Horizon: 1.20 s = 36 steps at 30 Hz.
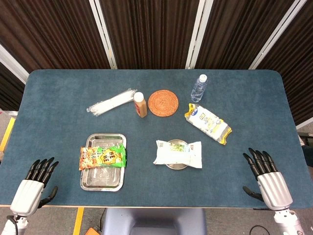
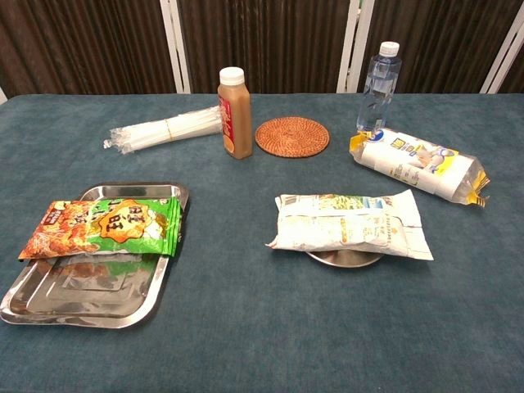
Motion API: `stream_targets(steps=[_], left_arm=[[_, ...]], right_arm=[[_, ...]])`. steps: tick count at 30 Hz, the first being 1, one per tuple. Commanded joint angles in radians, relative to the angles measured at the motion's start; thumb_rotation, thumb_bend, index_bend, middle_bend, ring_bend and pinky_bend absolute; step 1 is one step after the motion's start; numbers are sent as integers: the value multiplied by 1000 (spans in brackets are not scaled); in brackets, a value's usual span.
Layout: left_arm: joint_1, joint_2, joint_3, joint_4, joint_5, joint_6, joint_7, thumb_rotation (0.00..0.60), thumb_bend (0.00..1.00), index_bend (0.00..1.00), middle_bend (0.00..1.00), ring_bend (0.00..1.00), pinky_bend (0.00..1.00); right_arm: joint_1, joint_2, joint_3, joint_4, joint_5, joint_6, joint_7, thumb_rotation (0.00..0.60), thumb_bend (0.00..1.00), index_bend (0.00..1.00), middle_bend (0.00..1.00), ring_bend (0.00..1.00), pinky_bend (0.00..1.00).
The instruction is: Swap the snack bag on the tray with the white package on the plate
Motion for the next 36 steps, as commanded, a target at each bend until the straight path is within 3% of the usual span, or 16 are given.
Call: stream_targets(steps=[1, 8, 11, 20, 32, 36], left_arm=[[1, -15, -6, 9, 23, 32, -5, 600, 407, 0, 0, 0, 18], [-90, -88, -7, 88, 136, 17, -140, 600, 401, 0, 0, 0, 17], [-166, -163, -57, 150, 85, -87, -175, 600, 398, 0, 0, 0, 8], [-326, -281, -99, 227, -24, -378, -140, 600, 377, 0, 0, 0, 1], [-395, -322, -127, 263, -152, -513, -120, 600, 373, 0, 0, 0, 2], [-404, -324, -126, 269, -161, -526, -115, 600, 374, 31, 15, 14, 67]], right_arm=[[0, 2, 3, -4, 5, 0, 2, 600, 197, 0, 0, 0, 0], [-2, 4, 5, -12, 10, 0, 11, 600, 197, 0, 0, 0, 0], [2, 3, 3, -6, 13, -18, -13, 600, 196, 0, 0, 0, 0], [6, 14, 12, -14, 33, -27, -3, 600, 197, 0, 0, 0, 0], [13, 20, 19, -19, 57, -47, 11, 600, 196, 0, 0, 0, 0], [13, 21, 20, -21, 57, -46, 11, 600, 197, 0, 0, 0, 0]])
